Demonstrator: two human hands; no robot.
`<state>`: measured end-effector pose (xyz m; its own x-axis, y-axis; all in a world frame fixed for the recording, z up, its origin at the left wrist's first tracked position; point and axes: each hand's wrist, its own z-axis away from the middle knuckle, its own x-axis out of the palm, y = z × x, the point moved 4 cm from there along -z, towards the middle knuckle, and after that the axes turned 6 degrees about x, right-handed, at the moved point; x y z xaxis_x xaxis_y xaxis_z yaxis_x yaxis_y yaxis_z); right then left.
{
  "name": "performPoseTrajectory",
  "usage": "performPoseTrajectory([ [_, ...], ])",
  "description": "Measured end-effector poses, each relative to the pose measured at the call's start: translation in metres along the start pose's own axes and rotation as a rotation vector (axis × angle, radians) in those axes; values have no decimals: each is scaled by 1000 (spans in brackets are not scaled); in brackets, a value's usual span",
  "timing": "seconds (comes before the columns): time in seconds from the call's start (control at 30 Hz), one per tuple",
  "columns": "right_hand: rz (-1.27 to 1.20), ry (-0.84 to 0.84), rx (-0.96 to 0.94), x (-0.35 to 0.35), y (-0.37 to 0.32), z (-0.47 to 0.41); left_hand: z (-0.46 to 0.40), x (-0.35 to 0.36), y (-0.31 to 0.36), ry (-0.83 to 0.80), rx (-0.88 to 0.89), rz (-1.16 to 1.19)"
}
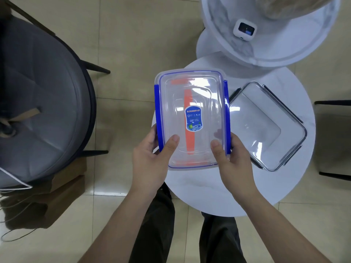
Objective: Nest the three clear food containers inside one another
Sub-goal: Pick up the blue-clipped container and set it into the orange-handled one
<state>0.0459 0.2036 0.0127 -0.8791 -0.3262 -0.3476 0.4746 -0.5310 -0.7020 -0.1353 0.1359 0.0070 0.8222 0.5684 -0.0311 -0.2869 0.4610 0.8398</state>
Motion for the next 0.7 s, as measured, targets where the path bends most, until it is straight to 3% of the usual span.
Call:
performPoseTrajectory([
  [0.7, -5, -27, 52, 5, -1, 3, -1, 3, -4, 4, 4, -35],
])
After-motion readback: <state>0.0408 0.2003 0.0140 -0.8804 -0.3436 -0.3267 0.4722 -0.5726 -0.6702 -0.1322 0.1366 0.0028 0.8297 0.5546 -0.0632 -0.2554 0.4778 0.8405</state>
